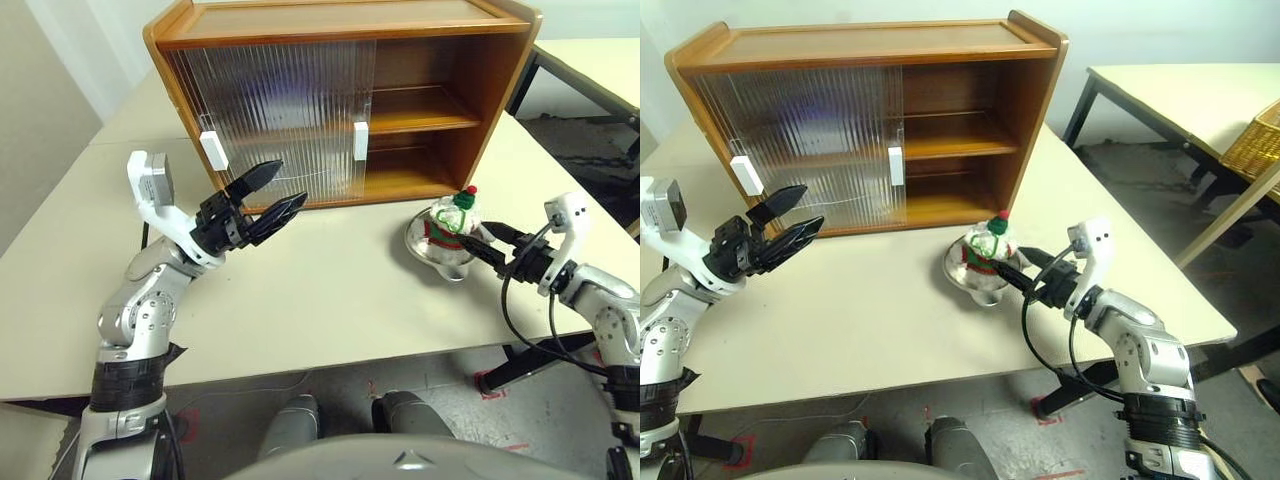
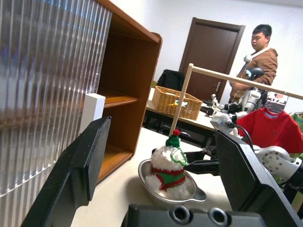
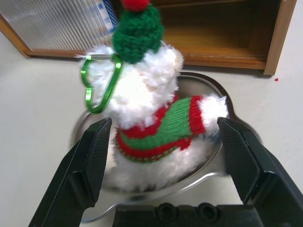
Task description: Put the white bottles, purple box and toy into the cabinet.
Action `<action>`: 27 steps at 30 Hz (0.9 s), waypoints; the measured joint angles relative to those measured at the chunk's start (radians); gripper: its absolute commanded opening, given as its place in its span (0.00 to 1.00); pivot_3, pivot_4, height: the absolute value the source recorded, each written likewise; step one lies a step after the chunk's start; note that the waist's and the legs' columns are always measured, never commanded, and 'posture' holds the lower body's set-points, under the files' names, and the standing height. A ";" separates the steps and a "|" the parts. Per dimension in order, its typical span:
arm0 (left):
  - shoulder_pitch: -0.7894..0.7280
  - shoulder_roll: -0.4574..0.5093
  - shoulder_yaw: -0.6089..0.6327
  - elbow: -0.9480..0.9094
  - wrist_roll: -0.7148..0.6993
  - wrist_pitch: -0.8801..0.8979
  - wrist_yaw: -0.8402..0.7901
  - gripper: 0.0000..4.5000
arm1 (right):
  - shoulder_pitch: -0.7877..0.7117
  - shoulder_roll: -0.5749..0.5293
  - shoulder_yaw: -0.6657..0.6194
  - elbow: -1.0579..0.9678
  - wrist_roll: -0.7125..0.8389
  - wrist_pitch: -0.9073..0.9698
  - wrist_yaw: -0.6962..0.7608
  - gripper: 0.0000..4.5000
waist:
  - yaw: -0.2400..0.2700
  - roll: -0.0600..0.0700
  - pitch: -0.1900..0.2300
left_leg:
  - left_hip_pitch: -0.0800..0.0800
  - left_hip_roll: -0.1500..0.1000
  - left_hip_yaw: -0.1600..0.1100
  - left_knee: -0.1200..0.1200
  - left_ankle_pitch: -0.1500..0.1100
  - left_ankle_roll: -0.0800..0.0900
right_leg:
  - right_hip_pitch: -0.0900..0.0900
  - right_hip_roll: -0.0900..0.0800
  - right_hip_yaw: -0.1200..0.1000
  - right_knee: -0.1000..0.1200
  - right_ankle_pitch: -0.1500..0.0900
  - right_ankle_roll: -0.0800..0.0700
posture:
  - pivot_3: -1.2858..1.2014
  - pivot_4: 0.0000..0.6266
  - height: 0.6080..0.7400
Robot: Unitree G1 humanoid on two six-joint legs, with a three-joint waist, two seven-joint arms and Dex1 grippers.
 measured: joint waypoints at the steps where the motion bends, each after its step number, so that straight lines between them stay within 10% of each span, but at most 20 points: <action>1: 0.002 0.000 0.000 -0.002 0.000 0.000 0.001 1.00 | -0.004 0.001 0.004 0.008 -0.004 -0.006 0.000 1.00 | 0.001 0.000 0.000 | 0.000 0.000 0.000 0.000 0.000 0.001 | 0.000 0.000 0.000 0.000 -0.001 0.000 | 0.50 0.08 1.00; 16: 0.023 0.012 0.006 -0.025 0.001 0.001 0.020 1.00 | -0.075 0.041 0.042 0.067 -0.052 -0.038 -0.015 1.00 | 0.013 -0.001 0.001 | 0.000 0.000 -0.001 -0.001 -0.001 -0.001 | 0.000 0.000 0.000 0.000 -0.002 0.000 | 0.51 0.10 1.00; 27: 0.023 0.018 0.007 -0.025 0.001 0.001 0.022 1.00 | -0.098 0.042 0.047 0.068 -0.052 -0.028 -0.016 0.12 | 0.015 -0.001 0.002 | 0.000 0.000 -0.001 -0.001 -0.001 -0.002 | 0.000 0.000 0.000 0.000 -0.003 -0.002 | 0.51 0.10 1.00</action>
